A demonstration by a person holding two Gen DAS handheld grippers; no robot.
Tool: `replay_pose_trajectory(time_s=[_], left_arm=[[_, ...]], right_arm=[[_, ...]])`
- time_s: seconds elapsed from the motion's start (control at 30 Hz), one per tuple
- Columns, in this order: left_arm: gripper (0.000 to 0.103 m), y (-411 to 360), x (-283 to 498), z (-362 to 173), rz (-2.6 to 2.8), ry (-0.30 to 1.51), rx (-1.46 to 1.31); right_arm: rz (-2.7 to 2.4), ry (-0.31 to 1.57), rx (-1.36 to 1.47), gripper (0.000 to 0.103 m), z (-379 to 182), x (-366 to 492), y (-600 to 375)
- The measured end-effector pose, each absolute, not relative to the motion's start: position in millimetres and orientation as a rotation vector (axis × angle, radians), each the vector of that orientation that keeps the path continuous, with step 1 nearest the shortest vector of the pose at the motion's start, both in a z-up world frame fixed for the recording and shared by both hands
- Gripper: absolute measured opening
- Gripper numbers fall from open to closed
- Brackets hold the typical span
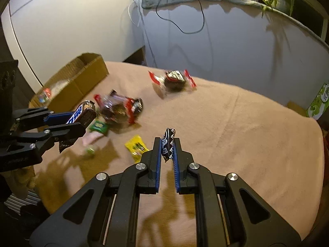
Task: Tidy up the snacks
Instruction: 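Carry the Snickers bar and black candy packet over the cardboard box with both tools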
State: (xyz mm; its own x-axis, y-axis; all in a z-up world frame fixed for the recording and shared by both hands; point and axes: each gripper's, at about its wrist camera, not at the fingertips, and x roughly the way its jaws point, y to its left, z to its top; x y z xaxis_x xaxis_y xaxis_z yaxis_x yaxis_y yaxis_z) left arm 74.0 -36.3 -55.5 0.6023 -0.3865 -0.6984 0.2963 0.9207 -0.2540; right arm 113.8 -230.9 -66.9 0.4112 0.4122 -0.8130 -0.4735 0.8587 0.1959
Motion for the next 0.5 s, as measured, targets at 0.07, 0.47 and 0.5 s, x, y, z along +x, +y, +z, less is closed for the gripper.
replay_pose_trajectory(time_s=[0.07,0.47,0.5], left_arm=[[0.027,-24.0,69.0,-49.6,-0.379,0.817,-0.126],[0.027,55.0,62.6,-31.6,-0.226,0.751,-0.177],[0.027,62.7,62.6,-30.9,-0.212,0.747,-0.18]], right_arm=[[0.569,0.994,-0.058,0.01,-60.6,113.9,-226.7],[0.688,0.929,-0.081,0.01,-22.4,118.7,-151.7],[0.7,0.926,-0.083,0.01,-21.1,120.1,-142.4]])
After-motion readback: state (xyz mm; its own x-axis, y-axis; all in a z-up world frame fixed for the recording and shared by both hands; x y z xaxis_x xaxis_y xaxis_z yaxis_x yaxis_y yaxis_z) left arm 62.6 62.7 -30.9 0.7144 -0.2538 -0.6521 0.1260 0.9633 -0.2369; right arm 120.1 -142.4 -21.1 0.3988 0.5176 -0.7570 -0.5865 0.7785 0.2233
